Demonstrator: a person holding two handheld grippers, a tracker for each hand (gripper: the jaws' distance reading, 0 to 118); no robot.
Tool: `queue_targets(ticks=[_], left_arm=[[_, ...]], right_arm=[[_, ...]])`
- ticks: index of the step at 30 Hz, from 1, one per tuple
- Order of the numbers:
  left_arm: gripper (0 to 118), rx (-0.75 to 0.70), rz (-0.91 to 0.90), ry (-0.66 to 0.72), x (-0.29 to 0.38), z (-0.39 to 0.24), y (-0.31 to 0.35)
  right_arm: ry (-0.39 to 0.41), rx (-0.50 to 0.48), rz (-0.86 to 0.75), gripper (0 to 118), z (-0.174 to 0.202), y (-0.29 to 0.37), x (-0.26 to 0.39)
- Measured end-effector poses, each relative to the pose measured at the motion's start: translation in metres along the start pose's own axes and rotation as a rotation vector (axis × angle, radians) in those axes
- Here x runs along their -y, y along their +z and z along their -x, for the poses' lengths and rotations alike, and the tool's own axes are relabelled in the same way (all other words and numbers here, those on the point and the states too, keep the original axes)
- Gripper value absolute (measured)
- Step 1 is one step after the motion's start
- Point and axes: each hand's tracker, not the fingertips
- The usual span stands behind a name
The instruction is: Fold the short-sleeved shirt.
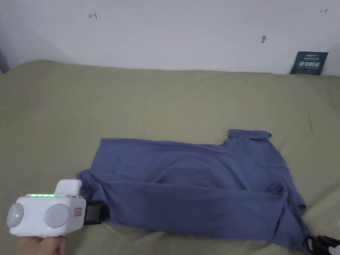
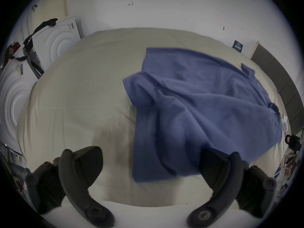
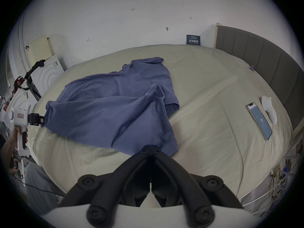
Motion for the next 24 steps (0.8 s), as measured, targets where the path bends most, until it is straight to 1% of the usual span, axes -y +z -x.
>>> queue_targets(ticks=[1, 2, 3, 4, 5, 6, 8, 9, 10, 12, 13, 14, 16, 17, 18, 19, 20, 21, 22, 24], left_arm=[[80, 0.005, -0.008, 0.008, 0.002, -0.01, 0.02], [76, 0.022, -0.008, 0.01, 0.002, -0.022, 0.046], [60, 0.019, -0.03, 0.02, 0.004, -0.026, 0.056], [20, 0.034, -0.038, 0.013, 0.005, -0.028, 0.063], [8, 0.088, -0.053, 0.005, 0.007, -0.031, 0.07], [8, 0.125, -0.068, 0.03, 0.004, -0.015, 0.046], [8, 0.086, -0.058, 0.024, 0.002, -0.019, 0.046], [8, 0.078, -0.061, 0.011, 0.001, -0.022, 0.046], [8, 0.075, -0.062, 0.01, 0.002, -0.024, 0.049], [8, 0.082, -0.057, 0.02, 0.002, -0.024, 0.051], [8, 0.084, -0.056, 0.022, 0.001, -0.024, 0.052], [8, 0.089, -0.053, 0.02, -0.001, -0.022, 0.053], [8, 0.088, -0.053, 0.019, -0.002, -0.024, 0.055], [8, 0.087, -0.049, 0.014, -0.003, -0.024, 0.056], [8, 0.089, -0.047, 0.016, -0.003, -0.022, 0.054], [8, 0.09, -0.046, 0.019, -0.003, -0.021, 0.054], [8, 0.091, -0.042, 0.019, -0.004, -0.021, 0.055], [8, 0.095, -0.04, 0.022, -0.004, -0.02, 0.055], [8, 0.095, -0.039, 0.025, -0.005, -0.02, 0.056], [8, 0.105, -0.036, 0.026, -0.007, -0.018, 0.061]], right_arm=[[0.002, 0.007, 0.003, 2, 0.0, -0.002, -0.001], [0.003, 0.007, 0.009, 2, -0.001, -0.003, -0.002], [0.004, 0.005, 0.012, 2, -0.002, -0.004, -0.003], [0.006, 0.002, 0.008, 2, -0.003, -0.004, -0.001], [0.01, -0.001, 0.005, 2, -0.002, -0.005, -0.002], [0.011, -0.002, 0.01, 2, -0.001, -0.008, -0.004], [0.003, -0.006, 0.013, 7, 0.0, -0.01, -0.006], [-0.01, -0.003, 0.011, 7, 0.0, -0.012, -0.007], [-0.025, 0.001, 0.011, 29, 0.0, -0.014, -0.008], [-0.077, -0.007, 0.064, 104, -0.003, -0.022, -0.009], [-0.083, -0.005, 0.056, 118, -0.004, -0.026, -0.008], [-0.09, -0.003, 0.041, 115, -0.005, -0.025, -0.008], [-0.089, 0.013, 0.081, 111, -0.002, -0.031, -0.019], [-0.081, 0.016, 0.087, 104, 0.0, -0.034, -0.021], [-0.055, 0.019, 0.098, 86, 0.002, -0.036, -0.022], [-0.031, 0.017, 0.121, 44, 0.004, -0.036, -0.022], [-0.016, 0.016, 0.128, 11, -0.002, -0.05, -0.016], [-0.005, -0.006, 0.098, 11, -0.002, -0.05, -0.013], [0.009, 0.018, 0.108, 11, -0.001, -0.047, -0.015], [0.023, 0.006, 0.106, 10, -0.006, -0.045, -0.015]])
